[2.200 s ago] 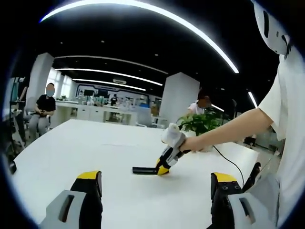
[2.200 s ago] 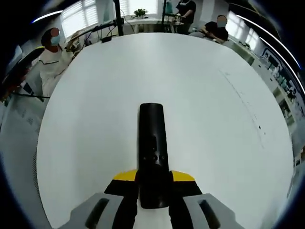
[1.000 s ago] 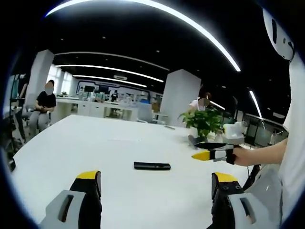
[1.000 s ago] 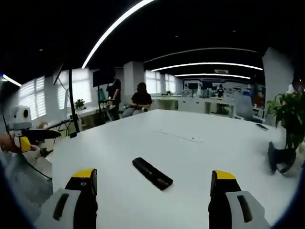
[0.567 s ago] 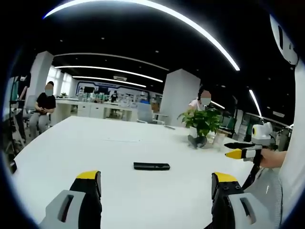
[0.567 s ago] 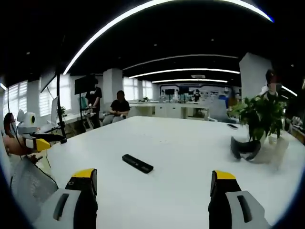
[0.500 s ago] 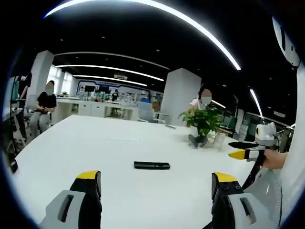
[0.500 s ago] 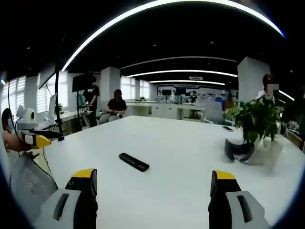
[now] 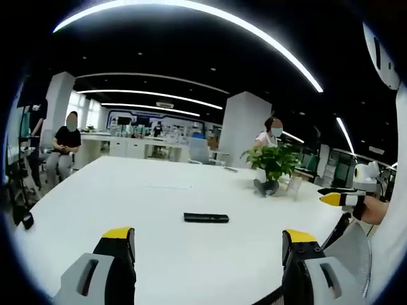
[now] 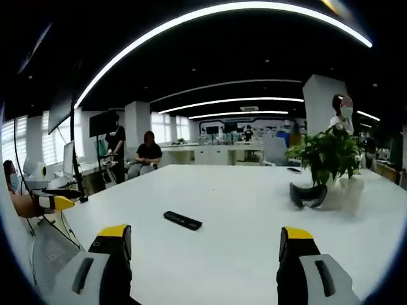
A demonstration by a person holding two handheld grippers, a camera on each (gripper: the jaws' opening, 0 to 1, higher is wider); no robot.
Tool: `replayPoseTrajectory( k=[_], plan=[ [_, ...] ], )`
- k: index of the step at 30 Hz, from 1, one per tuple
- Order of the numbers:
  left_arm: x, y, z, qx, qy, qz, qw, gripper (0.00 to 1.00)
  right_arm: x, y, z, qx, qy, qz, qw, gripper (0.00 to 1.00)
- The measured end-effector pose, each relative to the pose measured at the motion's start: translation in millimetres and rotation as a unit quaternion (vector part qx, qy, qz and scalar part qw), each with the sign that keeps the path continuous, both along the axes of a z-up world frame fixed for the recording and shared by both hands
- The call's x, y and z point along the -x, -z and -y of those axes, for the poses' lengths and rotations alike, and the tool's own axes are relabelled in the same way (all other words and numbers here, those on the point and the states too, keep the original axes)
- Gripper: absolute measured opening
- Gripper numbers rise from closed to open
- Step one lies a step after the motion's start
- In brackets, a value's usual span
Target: Press the specified remote control buttons in sequence, fully releasing each button before pressing the next.
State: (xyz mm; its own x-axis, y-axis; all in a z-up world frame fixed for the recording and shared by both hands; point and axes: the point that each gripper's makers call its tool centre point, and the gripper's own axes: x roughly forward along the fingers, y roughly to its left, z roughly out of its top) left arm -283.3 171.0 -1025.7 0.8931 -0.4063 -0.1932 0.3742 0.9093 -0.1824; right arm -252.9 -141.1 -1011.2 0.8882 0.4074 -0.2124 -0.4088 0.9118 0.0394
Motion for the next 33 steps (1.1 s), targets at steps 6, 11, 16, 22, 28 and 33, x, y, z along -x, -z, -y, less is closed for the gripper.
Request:
replayPoseTrajectory(
  k=[6,11,16,22,28,33],
  plan=[
    [0.7,-7.0,-3,-0.001,-0.009,0.008,0.9999,0.99,0,0.5,-1,-0.008,-0.002,-0.004,1.0000,0.99],
    [-0.8,-13.0,-4,-0.001,-0.017,0.018,0.9997,0.99,-5,2.2,-9,-0.006,-0.021,-0.011,0.9997,0.98],
    [-0.1,-18.4,-5,0.007,-0.027,0.028,0.9992,0.99,-4,0.6,-17,-0.005,-0.036,-0.009,0.9993,0.98],
    [1.4,-16.0,-9,0.015,-0.036,0.029,0.9988,0.99,-2,1.5,-25,-0.006,-0.048,-0.014,0.9987,0.97],
    [1.8,-14.6,-8,0.018,-0.037,0.029,0.9987,0.99,0,3.5,-23,-0.007,-0.048,-0.017,0.9987,0.97],
    [0.4,-12.9,-6,0.016,-0.033,0.027,0.9990,0.98,1,4.8,-19,-0.009,-0.040,-0.017,0.9990,0.96]
  ],
)
